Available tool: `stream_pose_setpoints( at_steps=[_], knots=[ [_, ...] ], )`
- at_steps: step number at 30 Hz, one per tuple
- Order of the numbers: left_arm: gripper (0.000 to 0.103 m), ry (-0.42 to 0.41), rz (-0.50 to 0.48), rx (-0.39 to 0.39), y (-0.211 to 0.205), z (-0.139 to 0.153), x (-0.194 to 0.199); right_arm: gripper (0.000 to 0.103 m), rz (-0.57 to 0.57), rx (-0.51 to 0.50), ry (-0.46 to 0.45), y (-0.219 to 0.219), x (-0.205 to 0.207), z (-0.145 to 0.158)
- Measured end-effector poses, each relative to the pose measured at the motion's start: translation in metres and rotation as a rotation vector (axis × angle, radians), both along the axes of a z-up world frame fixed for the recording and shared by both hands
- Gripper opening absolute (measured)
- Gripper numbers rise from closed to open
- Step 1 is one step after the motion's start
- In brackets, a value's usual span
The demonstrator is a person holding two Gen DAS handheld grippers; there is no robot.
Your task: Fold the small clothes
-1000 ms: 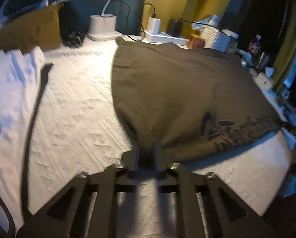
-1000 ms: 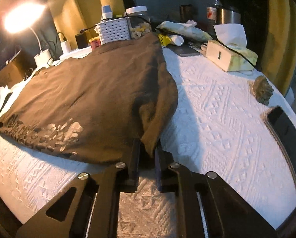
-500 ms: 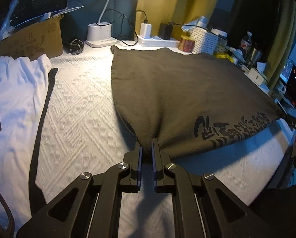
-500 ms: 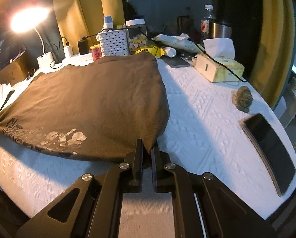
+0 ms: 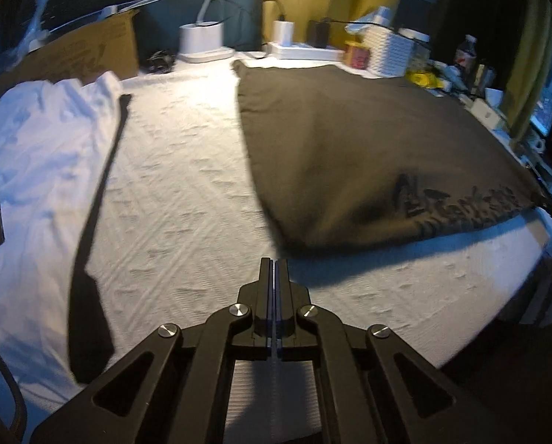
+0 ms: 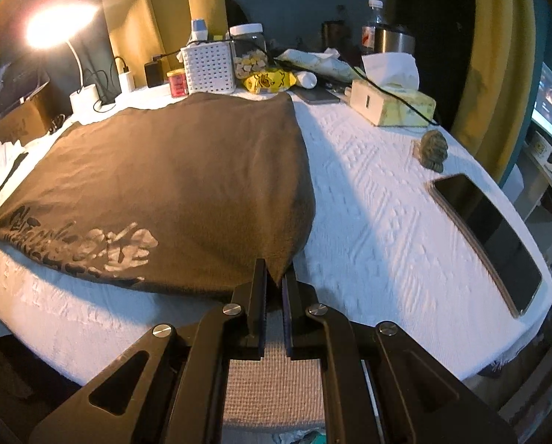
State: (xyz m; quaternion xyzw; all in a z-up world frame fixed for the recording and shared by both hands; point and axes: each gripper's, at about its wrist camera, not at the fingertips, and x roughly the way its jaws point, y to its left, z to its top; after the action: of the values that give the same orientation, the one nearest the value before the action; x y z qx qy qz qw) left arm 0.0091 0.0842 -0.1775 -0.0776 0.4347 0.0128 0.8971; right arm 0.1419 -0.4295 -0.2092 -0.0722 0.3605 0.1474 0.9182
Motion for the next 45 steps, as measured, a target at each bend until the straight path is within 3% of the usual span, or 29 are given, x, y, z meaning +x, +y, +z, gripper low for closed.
stream_pose_setpoints(
  at_steps=[4, 11, 12, 15, 16, 17, 19, 25, 28, 29, 38, 45],
  knots=[
    [0.000, -0.022, 0.053, -0.046, 0.017, 0.005, 0.001, 0.007, -0.009, 0.012, 0.009, -0.001, 0.001, -0.003],
    [0.001, -0.026, 0.094, -0.058, 0.022, 0.002, 0.025, 0.008, -0.026, 0.048, 0.028, -0.004, 0.006, 0.000],
    [0.001, -0.021, 0.093, -0.075, 0.023, 0.000, 0.028, 0.011, -0.027, 0.048, 0.029, -0.004, 0.006, 0.000],
    [0.002, -0.021, 0.091, -0.130, 0.022, -0.002, 0.036, 0.035, -0.049, 0.042, 0.012, -0.006, 0.008, 0.005],
    [0.010, -0.021, 0.096, -0.137, 0.021, -0.002, 0.039, 0.037, -0.056, 0.048, 0.004, -0.008, 0.009, 0.007],
    [0.032, -0.023, 0.099, -0.138, 0.021, -0.001, 0.040, 0.037, -0.060, 0.054, 0.001, -0.010, 0.010, 0.009],
    [0.061, -0.038, 0.107, -0.146, 0.021, 0.001, 0.041, 0.037, -0.067, 0.061, -0.004, -0.011, 0.013, 0.012],
    [0.061, -0.061, 0.088, -0.098, 0.015, 0.003, 0.044, 0.037, -0.057, 0.064, 0.010, -0.006, 0.029, 0.012],
    [0.044, -0.045, 0.062, -0.093, 0.015, 0.001, 0.046, 0.037, -0.047, 0.064, 0.015, -0.002, 0.036, 0.014],
    [0.043, -0.036, 0.059, -0.097, 0.016, 0.000, 0.046, 0.037, -0.043, 0.064, 0.015, -0.001, 0.039, 0.015],
    [0.043, -0.069, 0.178, -0.120, 0.039, 0.015, 0.060, 0.037, -0.014, 0.066, 0.009, 0.012, 0.070, 0.025],
    [0.043, -0.015, 0.100, -0.099, 0.029, 0.007, 0.108, 0.037, -0.009, 0.078, 0.019, 0.020, 0.093, 0.029]
  ],
)
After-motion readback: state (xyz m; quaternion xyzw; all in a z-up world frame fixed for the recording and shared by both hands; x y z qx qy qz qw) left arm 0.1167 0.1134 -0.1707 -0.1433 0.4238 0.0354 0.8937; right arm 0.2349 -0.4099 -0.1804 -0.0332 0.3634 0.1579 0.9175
